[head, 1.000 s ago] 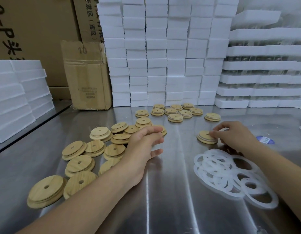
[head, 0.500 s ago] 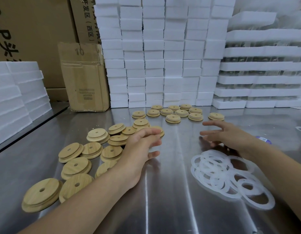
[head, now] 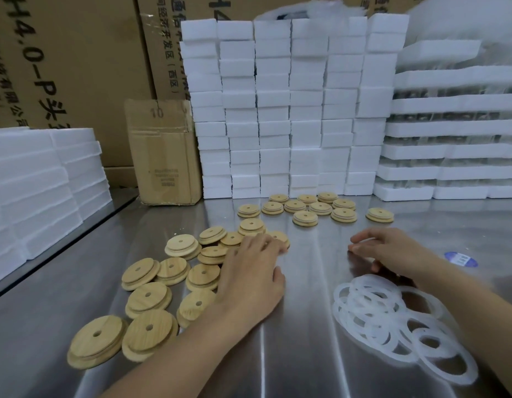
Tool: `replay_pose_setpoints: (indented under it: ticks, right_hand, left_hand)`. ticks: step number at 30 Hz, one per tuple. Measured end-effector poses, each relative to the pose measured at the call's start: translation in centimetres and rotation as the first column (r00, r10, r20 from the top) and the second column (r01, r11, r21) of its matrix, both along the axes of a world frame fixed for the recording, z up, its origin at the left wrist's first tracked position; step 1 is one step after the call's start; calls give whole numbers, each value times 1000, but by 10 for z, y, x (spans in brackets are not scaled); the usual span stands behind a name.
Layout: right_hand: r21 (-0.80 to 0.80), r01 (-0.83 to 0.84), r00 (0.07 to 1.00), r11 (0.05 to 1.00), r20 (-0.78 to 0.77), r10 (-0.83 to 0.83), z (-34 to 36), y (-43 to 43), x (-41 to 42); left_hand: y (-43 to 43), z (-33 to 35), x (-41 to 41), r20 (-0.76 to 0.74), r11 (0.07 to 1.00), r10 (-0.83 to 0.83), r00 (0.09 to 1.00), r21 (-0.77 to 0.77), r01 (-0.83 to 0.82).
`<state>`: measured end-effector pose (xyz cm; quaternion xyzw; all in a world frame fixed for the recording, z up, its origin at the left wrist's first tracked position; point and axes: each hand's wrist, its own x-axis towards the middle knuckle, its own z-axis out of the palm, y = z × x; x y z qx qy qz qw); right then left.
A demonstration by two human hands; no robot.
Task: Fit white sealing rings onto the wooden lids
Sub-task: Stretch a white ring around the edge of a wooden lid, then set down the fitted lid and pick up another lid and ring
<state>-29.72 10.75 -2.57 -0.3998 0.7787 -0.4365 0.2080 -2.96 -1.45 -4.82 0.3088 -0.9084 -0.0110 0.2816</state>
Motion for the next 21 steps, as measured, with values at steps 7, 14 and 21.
replay_pose_setpoints:
  ticks: [7, 14, 21]
  right_hand:
    - [58, -23, 994, 998, -107, 29, 3, 1, 3]
    - [106, -155, 984, 982, -69, 163, 15, 9, 10]
    - [285, -345, 923, 894, -68, 378, 33, 26, 15]
  left_hand:
    - [-16, 3, -3, 178, 974, 226, 958, -69, -217]
    - [-11, 6, 6, -51, 989, 137, 989, -46, -139]
    - [14, -3, 3, -194, 935, -127, 973, 304, 183]
